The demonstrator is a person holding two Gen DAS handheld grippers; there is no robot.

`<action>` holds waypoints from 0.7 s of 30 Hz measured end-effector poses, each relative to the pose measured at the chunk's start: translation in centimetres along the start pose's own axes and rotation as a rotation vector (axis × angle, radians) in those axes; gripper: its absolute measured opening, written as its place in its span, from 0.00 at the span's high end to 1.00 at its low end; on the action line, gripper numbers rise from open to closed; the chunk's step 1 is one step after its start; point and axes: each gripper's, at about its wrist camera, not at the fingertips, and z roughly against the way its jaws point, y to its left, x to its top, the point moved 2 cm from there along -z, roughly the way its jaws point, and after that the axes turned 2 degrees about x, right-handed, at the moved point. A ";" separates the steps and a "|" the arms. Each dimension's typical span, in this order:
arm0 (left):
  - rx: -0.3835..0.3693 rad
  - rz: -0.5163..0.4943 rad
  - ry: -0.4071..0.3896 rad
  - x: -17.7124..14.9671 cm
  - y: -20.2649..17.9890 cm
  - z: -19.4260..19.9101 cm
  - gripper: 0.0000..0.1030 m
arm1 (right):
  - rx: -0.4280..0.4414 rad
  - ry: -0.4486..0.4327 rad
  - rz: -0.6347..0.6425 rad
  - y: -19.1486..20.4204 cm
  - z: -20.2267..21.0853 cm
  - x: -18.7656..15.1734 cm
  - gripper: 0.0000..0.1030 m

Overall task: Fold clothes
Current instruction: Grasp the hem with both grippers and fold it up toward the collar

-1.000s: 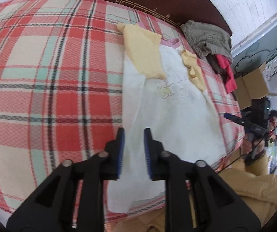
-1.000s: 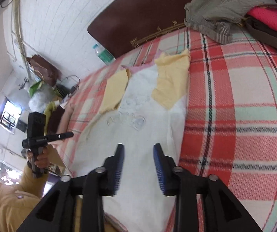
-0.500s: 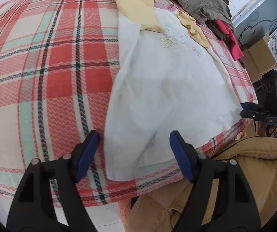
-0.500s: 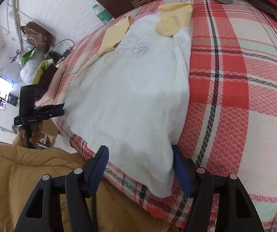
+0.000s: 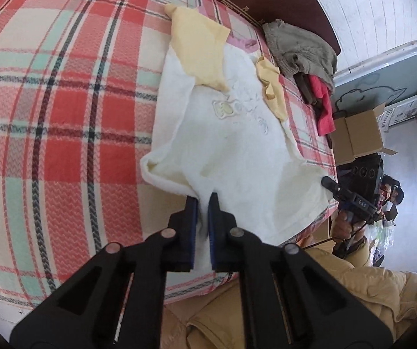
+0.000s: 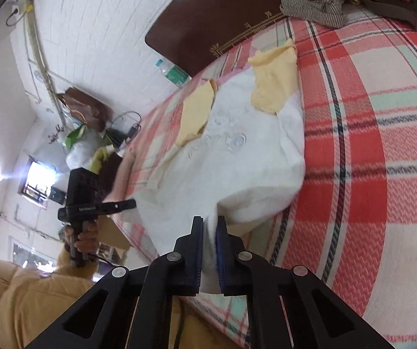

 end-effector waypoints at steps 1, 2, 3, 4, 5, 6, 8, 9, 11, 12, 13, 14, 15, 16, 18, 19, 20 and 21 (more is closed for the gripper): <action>-0.002 -0.006 0.000 0.6 -0.3 0.0 0.92 | 0.021 -0.017 -0.005 0.0 0.0 0.9 0.93; -0.004 -0.012 -0.001 1.3 -0.7 -0.1 0.92 | 0.032 -0.032 -0.005 0.0 -0.1 1.8 0.93; -0.007 -0.017 -0.001 1.9 -1.0 -0.1 0.92 | 0.041 -0.045 -0.003 0.0 -0.2 2.7 0.93; -0.016 -0.013 -0.004 2.9 -1.2 0.0 0.92 | 0.050 -0.059 -0.002 0.0 -0.3 3.7 0.93; -0.024 -0.009 -0.006 3.9 -1.3 0.0 0.92 | 0.058 -0.072 -0.001 0.0 -0.5 4.6 0.93; -0.032 -0.005 -0.009 4.8 -1.5 0.0 0.92 | 0.064 -0.087 -0.001 -0.2 -0.6 5.7 0.93; -0.049 0.003 -0.014 6.8 -1.8 0.1 0.92 | 0.056 -0.116 -0.024 -1.0 -1.0 7.9 0.93; -0.058 0.008 -0.019 7.9 -1.9 0.1 0.92 | 0.058 -0.132 -0.036 -1.6 -1.1 9.1 0.93; -0.058 0.019 -0.027 10.1 -1.8 0.0 0.92 | 0.060 -0.153 -0.085 -2.9 -1.4 11.1 0.93; -0.053 0.025 -0.030 11.2 -1.6 -0.2 0.92 | 0.051 -0.161 -0.102 -3.6 -1.6 12.1 0.93; -0.055 0.050 -0.022 12.3 -1.1 -0.7 0.92 | 0.039 -0.168 -0.116 -4.3 -1.8 13.1 0.93; -0.059 0.076 -0.014 13.5 -0.7 -1.2 0.92 | 0.033 -0.175 -0.137 -5.0 -2.0 13.9 0.93; -0.078 0.117 0.002 14.6 0.1 -1.7 0.92 | 0.029 -0.182 -0.160 -5.8 -2.2 14.6 0.93; -0.091 0.157 0.012 15.7 0.9 -2.5 0.92 | 0.018 -0.181 -0.180 -6.6 -2.6 15.3 0.91; -0.080 0.202 0.014 17.1 2.0 -3.8 0.89 | -0.008 -0.173 -0.220 -8.0 -3.3 16.5 0.90; -0.074 0.223 0.015 17.8 2.6 -4.4 0.87 | -0.031 -0.172 -0.228 -8.4 -3.5 16.9 0.83; -0.053 0.235 0.009 18.1 3.0 -4.7 0.83 | -0.056 -0.173 -0.232 -8.8 -3.7 17.3 0.70; -0.032 0.245 0.002 18.3 3.4 -5.1 0.79 | -0.090 -0.165 -0.220 -8.9 -3.8 17.7 0.67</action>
